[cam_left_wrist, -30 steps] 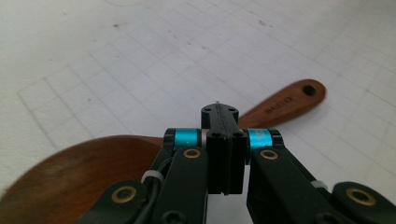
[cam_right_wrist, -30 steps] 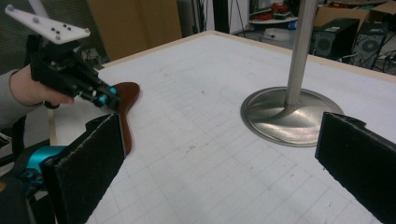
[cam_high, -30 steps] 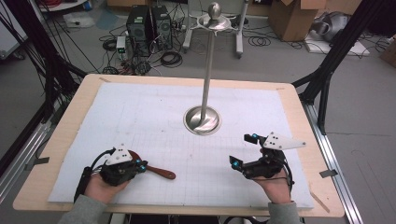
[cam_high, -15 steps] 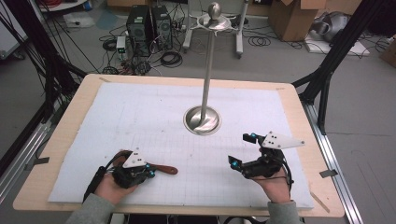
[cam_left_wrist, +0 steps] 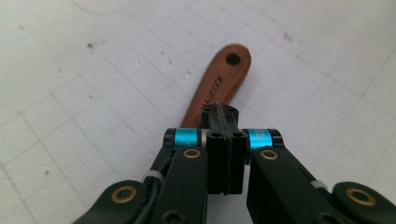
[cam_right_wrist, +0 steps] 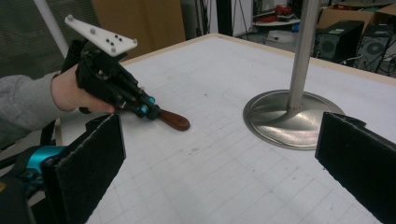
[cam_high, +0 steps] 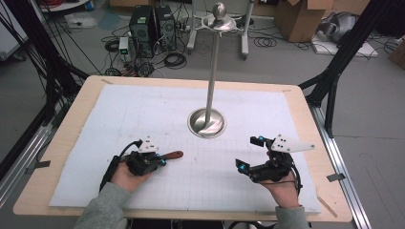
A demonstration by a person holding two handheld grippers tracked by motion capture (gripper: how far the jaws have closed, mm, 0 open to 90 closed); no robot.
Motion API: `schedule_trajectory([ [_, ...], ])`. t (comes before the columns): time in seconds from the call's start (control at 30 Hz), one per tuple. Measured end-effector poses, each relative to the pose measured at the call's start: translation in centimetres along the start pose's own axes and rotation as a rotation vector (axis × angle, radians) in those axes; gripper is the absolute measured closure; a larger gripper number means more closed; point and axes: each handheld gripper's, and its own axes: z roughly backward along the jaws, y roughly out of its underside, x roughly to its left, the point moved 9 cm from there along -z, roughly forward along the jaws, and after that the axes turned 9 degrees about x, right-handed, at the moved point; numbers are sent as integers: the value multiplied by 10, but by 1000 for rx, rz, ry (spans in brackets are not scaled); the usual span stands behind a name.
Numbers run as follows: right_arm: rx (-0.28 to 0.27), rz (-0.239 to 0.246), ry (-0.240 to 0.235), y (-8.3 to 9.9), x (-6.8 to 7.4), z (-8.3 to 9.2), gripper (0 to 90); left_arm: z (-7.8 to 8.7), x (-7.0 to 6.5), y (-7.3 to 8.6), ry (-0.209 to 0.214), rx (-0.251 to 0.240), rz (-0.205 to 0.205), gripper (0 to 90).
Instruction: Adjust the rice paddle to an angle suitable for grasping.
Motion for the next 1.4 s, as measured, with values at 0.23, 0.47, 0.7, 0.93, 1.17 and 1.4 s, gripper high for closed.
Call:
schedule_trajectory([
  [0.23,0,-7,2,2,-1,1,4,37,65,10,-104,-67,137,896],
  [0.47,11,-2,3,3,0,-2,4,38,101,38,-145,1,196,896],
  [0.7,25,-7,5,5,0,-5,4,40,95,51,-121,11,196,896],
  [0.93,21,-5,5,4,1,-4,4,48,72,60,-119,28,166,896],
  [1.17,24,0,6,4,1,-5,4,56,45,72,-110,36,129,896],
  [1.4,29,6,6,4,3,-8,4,68,49,55,-104,-15,135,896],
])
